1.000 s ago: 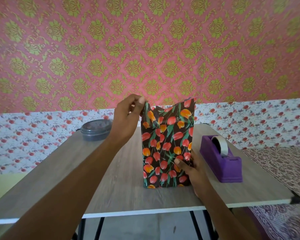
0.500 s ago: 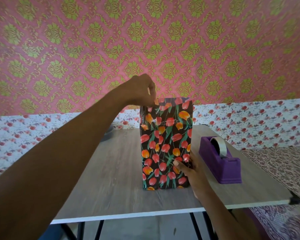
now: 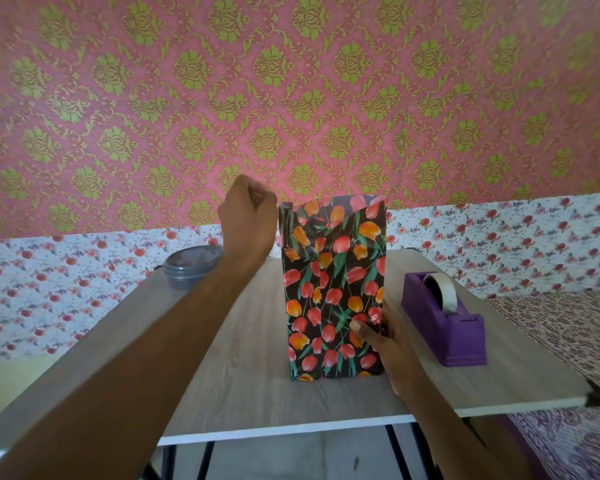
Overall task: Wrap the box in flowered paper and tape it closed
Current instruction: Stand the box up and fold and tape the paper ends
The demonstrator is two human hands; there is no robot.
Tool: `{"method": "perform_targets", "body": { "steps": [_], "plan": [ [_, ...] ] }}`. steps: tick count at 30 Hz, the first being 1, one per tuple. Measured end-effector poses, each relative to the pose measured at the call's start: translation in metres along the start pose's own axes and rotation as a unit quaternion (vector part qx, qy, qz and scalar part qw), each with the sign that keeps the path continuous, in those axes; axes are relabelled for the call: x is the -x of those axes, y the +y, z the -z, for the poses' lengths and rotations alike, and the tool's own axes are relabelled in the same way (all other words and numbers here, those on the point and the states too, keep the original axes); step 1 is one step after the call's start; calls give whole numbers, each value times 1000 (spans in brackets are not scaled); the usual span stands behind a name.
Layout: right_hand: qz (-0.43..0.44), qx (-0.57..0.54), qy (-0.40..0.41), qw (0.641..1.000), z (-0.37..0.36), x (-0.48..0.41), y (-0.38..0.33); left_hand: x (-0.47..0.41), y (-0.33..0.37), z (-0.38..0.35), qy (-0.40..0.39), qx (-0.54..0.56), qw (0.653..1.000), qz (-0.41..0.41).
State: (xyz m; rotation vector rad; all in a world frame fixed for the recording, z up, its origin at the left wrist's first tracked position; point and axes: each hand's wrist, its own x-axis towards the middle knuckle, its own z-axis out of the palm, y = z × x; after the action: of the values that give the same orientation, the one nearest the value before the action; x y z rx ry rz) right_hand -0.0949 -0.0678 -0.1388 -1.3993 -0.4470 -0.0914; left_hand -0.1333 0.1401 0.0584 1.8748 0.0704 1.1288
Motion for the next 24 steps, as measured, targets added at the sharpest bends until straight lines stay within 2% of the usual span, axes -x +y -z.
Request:
{"method": "perform_targets", "body": {
  "steps": [2, 5, 8, 12, 16, 19, 22, 24],
  "plan": [
    [-3, 4, 6, 1000, 0, 0, -1, 22, -10, -2, 4, 25, 1000, -2],
    [-5, 16, 16, 1000, 0, 0, -1, 39, -21, -6, -37, 58, 997, -42],
    [-4, 17, 17, 1000, 0, 1, -2, 44, -24, -9, -74, 52, 993, -80],
    [-3, 16, 13, 1000, 0, 1, -2, 40, -28, -10, -110, 58, 989, -80],
    [-9, 20, 14, 1000, -1, 1, -2, 32, -24, -8, -178, 6, 978, -106],
    [-11, 17, 16, 1000, 0, 0, 0, 28, -22, -8, -231, -10, 971, -66],
    [-20, 18, 16, 1000, 1, 0, 0, 20, -18, -6, -288, 49, 956, 11],
    [-23, 16, 14, 1000, 1, 0, 0, 18, -15, -3, -334, 58, 941, 13]
  ]
}}
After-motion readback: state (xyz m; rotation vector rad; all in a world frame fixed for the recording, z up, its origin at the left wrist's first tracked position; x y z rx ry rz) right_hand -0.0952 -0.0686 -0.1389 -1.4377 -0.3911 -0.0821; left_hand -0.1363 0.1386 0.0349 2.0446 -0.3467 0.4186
